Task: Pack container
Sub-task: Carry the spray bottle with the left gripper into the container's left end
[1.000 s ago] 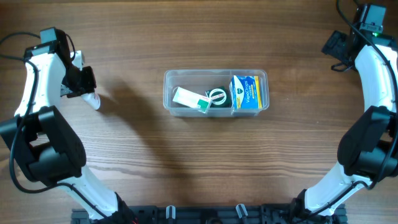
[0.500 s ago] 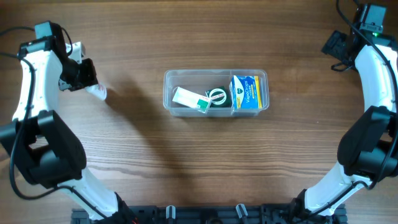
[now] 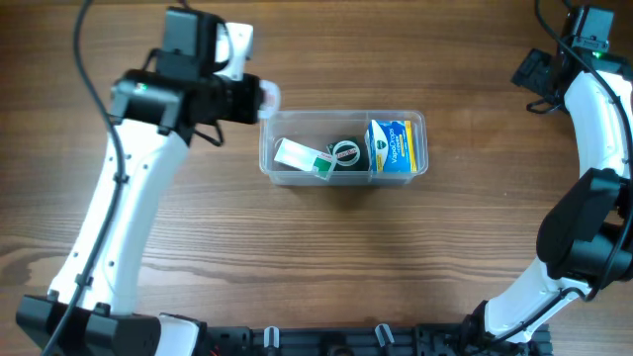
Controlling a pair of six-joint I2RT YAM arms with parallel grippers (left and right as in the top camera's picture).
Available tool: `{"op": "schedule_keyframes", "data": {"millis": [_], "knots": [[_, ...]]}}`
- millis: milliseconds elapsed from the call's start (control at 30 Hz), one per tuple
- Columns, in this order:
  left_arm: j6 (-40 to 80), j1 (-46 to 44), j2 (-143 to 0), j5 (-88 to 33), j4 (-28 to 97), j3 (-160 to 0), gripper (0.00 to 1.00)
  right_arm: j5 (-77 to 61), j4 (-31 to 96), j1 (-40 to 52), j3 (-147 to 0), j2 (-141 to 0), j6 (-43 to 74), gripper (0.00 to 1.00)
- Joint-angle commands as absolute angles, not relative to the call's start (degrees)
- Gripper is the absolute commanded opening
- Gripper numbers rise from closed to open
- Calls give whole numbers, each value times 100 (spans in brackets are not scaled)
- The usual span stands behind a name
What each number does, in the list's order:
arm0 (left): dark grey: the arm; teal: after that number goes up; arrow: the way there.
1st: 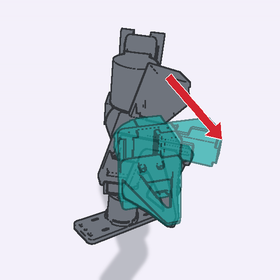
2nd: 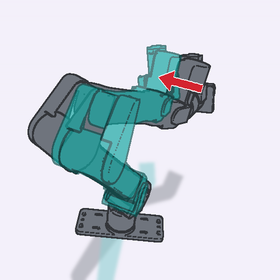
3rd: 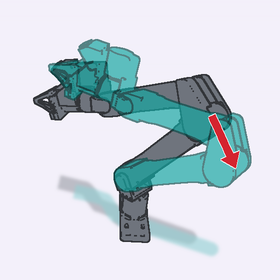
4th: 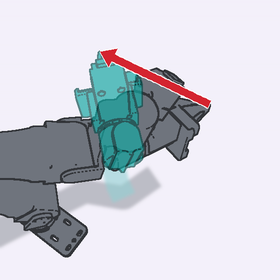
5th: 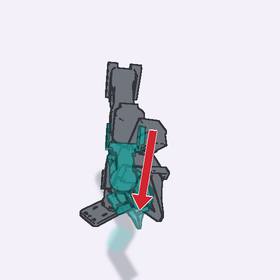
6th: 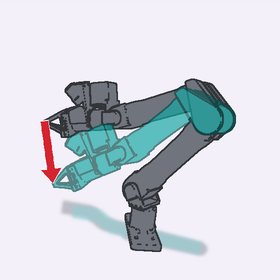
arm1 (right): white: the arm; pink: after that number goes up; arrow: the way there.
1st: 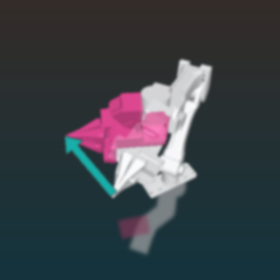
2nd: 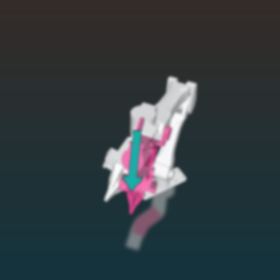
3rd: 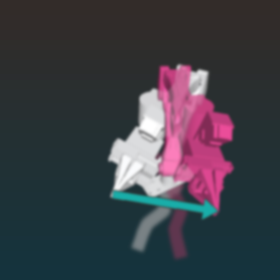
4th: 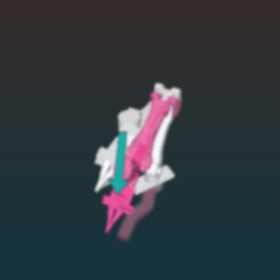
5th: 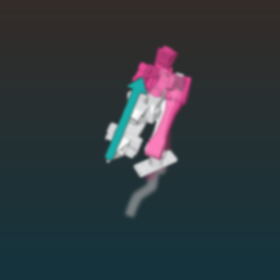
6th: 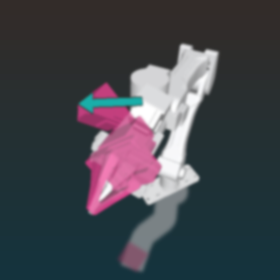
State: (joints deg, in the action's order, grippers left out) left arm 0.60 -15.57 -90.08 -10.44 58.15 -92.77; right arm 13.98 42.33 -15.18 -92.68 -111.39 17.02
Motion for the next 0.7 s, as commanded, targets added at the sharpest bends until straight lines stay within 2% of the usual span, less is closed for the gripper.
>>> {"op": "schedule_keyframes", "data": {"millis": [0,167,367,667], "knots": [[307,-1909,-8976,-1107,5767,-9419,31,1389,4219,-1540,-9216,-11196,1664,100],[252,-2016,-9255,-1114,5771,-9419,34,1387,4219,-1540,-9214,-11196,1664,100],[-585,-2239,-9793,-1066,5916,-9413,36,1389,4219,-1540,-9216,-11196,1664,100],[-1031,-2294,-10331,-1090,6536,-9411,34,1389,4222,-1540,-9216,-11196,1664,100]]}}
